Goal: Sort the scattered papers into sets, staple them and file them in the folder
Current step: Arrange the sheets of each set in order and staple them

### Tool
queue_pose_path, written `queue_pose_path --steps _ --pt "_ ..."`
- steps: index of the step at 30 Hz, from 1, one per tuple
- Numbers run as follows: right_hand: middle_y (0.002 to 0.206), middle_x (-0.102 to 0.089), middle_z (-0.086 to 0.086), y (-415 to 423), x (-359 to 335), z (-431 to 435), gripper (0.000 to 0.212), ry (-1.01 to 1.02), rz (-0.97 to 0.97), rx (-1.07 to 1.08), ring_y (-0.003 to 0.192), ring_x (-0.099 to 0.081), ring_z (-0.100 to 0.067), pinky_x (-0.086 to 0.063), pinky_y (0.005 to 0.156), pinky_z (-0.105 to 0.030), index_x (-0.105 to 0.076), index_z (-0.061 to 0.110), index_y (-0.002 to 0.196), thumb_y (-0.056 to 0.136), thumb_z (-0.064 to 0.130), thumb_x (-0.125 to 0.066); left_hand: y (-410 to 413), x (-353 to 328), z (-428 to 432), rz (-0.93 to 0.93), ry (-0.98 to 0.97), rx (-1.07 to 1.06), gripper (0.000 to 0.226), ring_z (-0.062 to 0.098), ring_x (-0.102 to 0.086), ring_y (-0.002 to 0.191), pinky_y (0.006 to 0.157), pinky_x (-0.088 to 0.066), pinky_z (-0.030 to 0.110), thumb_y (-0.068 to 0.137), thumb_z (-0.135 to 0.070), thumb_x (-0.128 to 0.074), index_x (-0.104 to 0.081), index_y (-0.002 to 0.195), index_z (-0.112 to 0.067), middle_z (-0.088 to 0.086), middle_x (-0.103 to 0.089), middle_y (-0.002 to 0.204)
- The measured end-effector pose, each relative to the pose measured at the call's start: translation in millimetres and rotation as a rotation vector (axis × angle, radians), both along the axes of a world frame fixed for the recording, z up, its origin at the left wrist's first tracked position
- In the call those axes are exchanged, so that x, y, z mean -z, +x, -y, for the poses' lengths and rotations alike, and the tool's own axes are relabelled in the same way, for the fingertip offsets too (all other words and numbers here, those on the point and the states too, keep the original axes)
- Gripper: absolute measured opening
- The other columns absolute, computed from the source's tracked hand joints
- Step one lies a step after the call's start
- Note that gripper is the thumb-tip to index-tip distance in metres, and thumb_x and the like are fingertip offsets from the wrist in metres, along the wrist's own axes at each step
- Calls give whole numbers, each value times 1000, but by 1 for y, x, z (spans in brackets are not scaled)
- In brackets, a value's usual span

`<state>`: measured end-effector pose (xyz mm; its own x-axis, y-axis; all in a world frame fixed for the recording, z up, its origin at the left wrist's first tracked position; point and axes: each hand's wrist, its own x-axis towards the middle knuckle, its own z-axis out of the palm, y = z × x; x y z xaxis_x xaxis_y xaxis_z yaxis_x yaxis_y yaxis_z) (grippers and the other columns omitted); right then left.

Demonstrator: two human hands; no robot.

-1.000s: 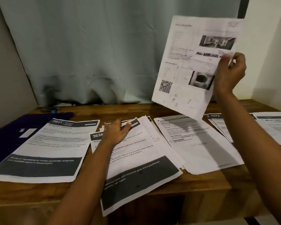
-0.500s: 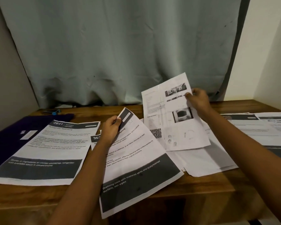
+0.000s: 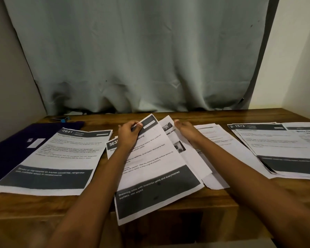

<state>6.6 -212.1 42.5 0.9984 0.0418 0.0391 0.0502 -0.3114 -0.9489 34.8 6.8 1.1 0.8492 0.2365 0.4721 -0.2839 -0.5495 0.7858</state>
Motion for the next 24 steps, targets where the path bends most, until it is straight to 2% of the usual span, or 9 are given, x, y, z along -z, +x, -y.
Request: queue_pose_path --steps 2,4,6,7,11,13,16,20,24 --pt "106 -58 2 -3 2 -3 30 32 -11 -47 86 -55 -11 -44 80 -28 -58 8 109 99 35 -48 0 0 4 2 33 -24 8 22 -61 99 117 -15 52 92 -31 -62 -66 91 -24 -3 -69 94" --pt "102 -67 -2 -3 10 -4 21 41 -26 -90 84 -65 -16 -55 71 -29 -60 10 99 89 28 -66 -4 0 7 -7 54 -57 15 23 -59 107 119 -3 47 92 -32 -61 -67 99 -20 1 -70 105" --pt "105 -68 -3 1 21 -5 34 -55 2 -90 92 -67 -22 -56 75 -36 -58 8 106 79 15 -77 -9 2 9 -20 54 -69 21 22 -55 118 117 5 47 92 -35 -60 -65 108 -22 0 -68 114" --pt "107 -67 -2 -1 23 -6 40 -124 37 -70 94 -65 -22 -54 76 -34 -56 8 110 76 10 -77 -13 1 9 -33 50 -81 26 23 -51 123 117 6 47 92 -37 -59 -63 113 -23 2 -66 119" --pt "116 -66 -9 -7 28 -12 42 -281 143 -33 97 -63 -22 -49 72 -28 -57 5 117 78 4 -72 -41 -9 3 -229 136 -245 53 33 -38 134 118 -12 49 92 -41 -59 -46 136 -16 14 -51 138" --pt "116 -66 -10 -9 27 -13 35 -377 174 -12 104 -61 -25 -49 79 -31 -61 5 114 82 15 -70 -64 -17 -2 -427 175 -301 66 36 -32 137 116 -18 49 90 -46 -59 -35 143 -15 16 -42 145" --pt "116 -63 -13 -9 27 -13 40 -537 144 47 111 -55 -31 -45 84 -36 -59 4 112 87 35 -64 -99 -18 -7 -638 246 -300 82 40 -22 141 116 -11 51 88 -54 -58 -19 149 -14 19 -32 151" --pt "115 -61 -12 -15 26 -13 52 -580 36 42 112 -54 -30 -42 81 -34 -54 2 115 89 47 -58 -128 -8 -3 -739 271 -223 98 42 -23 140 116 -18 51 85 -58 -58 -3 149 -7 24 -29 151" --pt "103 -57 -9 -26 22 -17 46 -578 38 6 98 -54 -24 -40 76 -32 -53 3 108 89 45 -60 -133 -10 11 -778 244 -182 104 40 -16 143 116 -22 46 87 -53 -60 9 150 -7 27 -14 155"
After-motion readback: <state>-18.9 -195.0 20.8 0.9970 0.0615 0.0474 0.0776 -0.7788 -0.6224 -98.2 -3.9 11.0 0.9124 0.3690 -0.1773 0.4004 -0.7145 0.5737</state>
